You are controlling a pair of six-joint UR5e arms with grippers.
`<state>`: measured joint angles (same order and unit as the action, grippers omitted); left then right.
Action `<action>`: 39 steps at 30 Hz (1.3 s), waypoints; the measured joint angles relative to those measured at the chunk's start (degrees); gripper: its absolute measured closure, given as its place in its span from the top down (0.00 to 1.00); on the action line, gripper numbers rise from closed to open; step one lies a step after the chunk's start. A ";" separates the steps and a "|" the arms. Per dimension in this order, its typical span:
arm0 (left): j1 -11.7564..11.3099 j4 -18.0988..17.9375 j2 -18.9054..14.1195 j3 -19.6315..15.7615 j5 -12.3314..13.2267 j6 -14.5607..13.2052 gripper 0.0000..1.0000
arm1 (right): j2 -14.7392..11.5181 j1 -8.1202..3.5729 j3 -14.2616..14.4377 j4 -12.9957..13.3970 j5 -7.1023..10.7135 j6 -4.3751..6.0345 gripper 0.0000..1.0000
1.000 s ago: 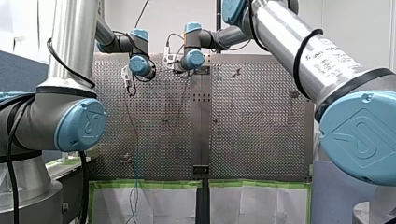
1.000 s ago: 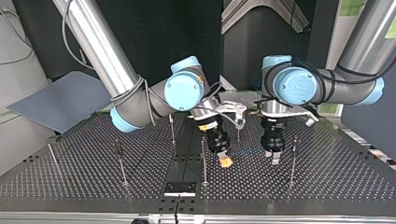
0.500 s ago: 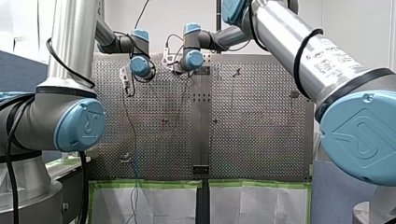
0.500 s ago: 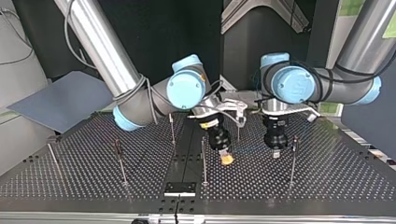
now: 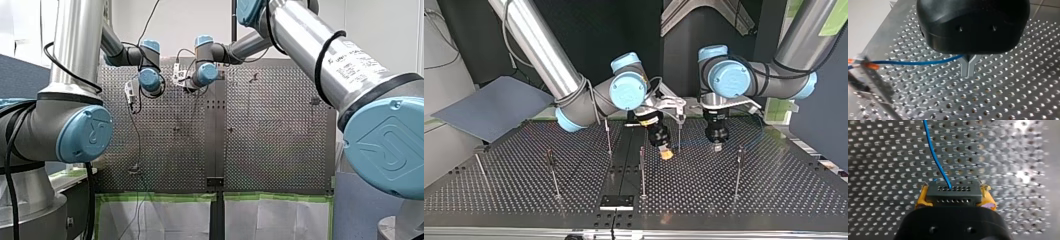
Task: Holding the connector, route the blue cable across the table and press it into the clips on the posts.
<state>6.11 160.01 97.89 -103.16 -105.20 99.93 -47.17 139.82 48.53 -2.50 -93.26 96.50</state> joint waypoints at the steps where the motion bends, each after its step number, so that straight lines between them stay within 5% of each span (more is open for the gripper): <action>1: 0.02 -0.46 -0.01 -0.44 0.03 0.10 0.00 | 0.00 0.00 0.41 -0.01 0.00 -0.03 0.00; 23: 0.12 -10.79 1.23 -10.80 0.62 3.54 0.00 | 0.02 -0.05 11.66 1.99 0.25 -0.83 0.00; 39: -0.32 -20.09 6.44 -20.08 3.13 2.67 0.00 | 0.08 0.42 15.54 3.98 1.33 -1.03 0.00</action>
<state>5.78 139.93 104.33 -123.24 -102.08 102.60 -47.09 140.24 64.07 1.49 -91.94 95.47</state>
